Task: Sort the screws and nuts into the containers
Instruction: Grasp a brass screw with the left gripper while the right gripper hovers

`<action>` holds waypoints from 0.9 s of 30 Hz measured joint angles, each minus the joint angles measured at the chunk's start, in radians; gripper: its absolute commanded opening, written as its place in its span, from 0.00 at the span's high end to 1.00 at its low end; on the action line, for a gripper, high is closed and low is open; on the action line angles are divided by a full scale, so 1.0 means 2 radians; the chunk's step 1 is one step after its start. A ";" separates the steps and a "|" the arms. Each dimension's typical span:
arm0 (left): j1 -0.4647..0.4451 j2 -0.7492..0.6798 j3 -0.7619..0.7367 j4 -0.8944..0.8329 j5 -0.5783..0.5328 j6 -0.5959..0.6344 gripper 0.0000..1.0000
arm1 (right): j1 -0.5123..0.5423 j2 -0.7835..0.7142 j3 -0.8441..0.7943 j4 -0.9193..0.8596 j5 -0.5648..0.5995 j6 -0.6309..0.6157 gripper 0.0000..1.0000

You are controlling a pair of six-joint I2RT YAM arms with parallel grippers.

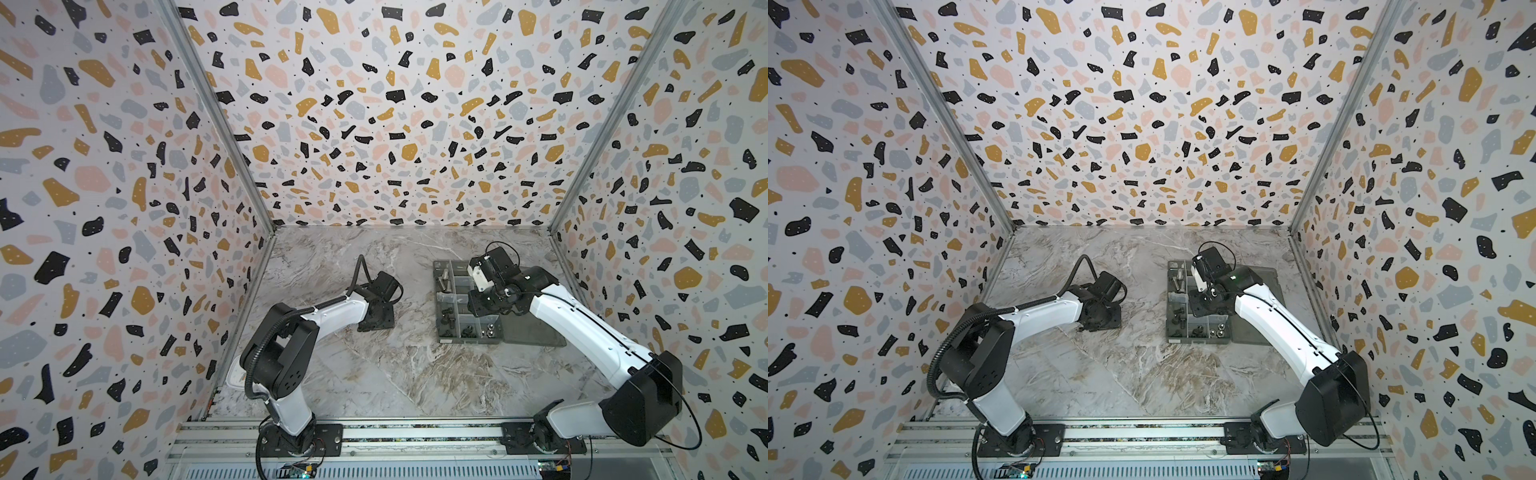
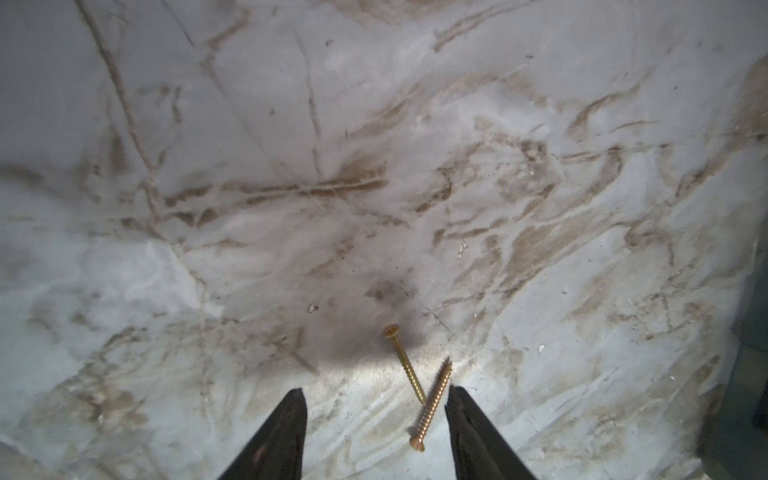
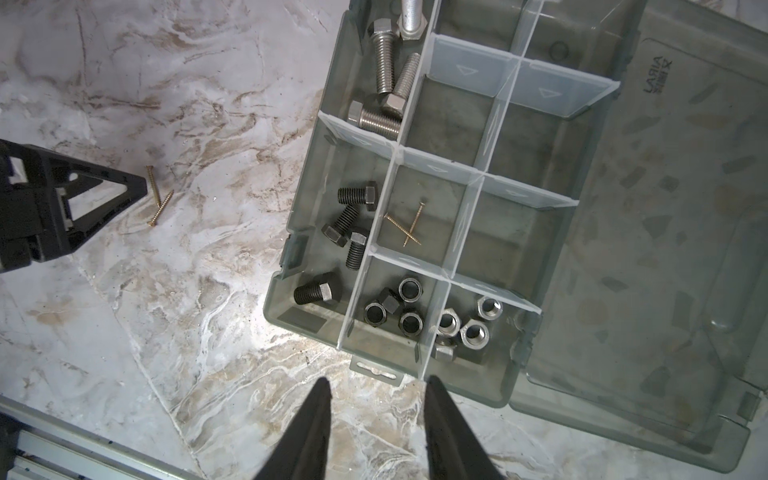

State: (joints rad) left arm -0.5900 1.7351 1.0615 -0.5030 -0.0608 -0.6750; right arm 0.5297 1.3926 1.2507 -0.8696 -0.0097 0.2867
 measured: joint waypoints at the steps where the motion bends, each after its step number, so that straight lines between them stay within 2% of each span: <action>1: 0.000 0.002 0.000 0.000 0.000 -0.001 0.49 | 0.000 0.000 -0.001 0.001 0.000 0.000 0.60; 17: -0.005 0.041 0.025 -0.011 0.002 -0.013 0.57 | -0.042 -0.007 -0.016 0.007 -0.005 -0.019 0.61; 24: -0.005 0.042 0.025 -0.019 -0.008 -0.010 0.70 | -0.043 -0.008 -0.028 0.014 -0.023 -0.024 0.60; 27: -0.005 0.041 0.022 -0.020 -0.014 -0.010 0.77 | -0.043 -0.008 -0.028 0.017 -0.034 -0.027 0.55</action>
State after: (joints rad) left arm -0.5995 1.8164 1.1061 -0.5426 -0.0887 -0.6945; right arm 0.4431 1.3769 1.1938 -0.8364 -0.0780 0.2325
